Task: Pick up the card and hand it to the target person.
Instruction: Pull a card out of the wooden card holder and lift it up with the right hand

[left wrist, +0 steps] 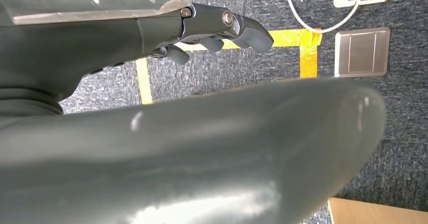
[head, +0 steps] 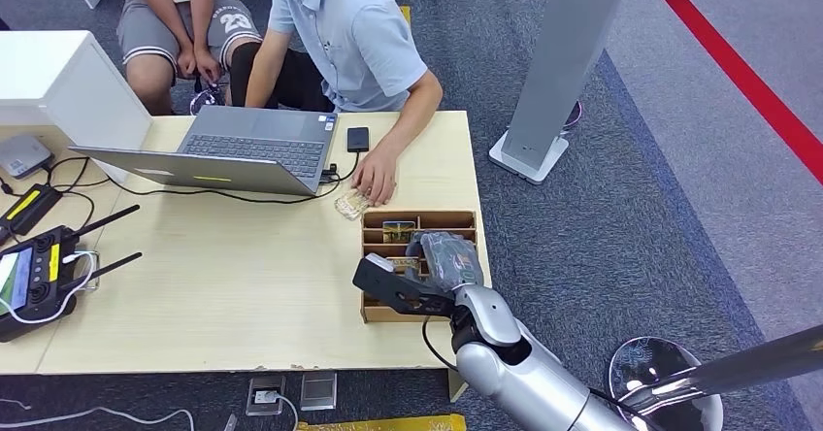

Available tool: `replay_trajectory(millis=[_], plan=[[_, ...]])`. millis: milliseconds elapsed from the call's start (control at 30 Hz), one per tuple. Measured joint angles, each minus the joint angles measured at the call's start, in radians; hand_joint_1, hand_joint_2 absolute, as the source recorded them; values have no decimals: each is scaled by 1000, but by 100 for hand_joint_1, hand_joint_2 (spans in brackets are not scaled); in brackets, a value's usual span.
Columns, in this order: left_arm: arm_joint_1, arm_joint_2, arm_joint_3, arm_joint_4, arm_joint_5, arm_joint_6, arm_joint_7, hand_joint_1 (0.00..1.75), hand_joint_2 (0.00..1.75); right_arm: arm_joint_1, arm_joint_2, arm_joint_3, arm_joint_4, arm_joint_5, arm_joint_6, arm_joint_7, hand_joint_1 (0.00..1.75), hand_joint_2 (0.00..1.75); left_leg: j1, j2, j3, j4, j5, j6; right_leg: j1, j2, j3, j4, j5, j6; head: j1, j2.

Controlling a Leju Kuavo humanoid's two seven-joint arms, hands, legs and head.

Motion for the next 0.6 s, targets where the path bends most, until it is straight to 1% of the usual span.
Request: replay_trajectory(millis=[167,500,600], plan=[[0,0,0,0,0,0,0,0,0,0,5,0,1,0,0,-3,106,175,0,0,0,0,0,0,0,0,0,0,0,0,0,0],[0,-1,0,0,0,0,1,0,0,-1,24,4,15,-2,0,-15,109,175,0,0,0,0,0,0,0,0,0,0,0,0,0,0],[0,-2,0,0,0,1,1,0,0,-2,31,6,24,-6,0,-22,107,175,0,0,0,0,0,0,0,0,0,0,0,0,0,0]])
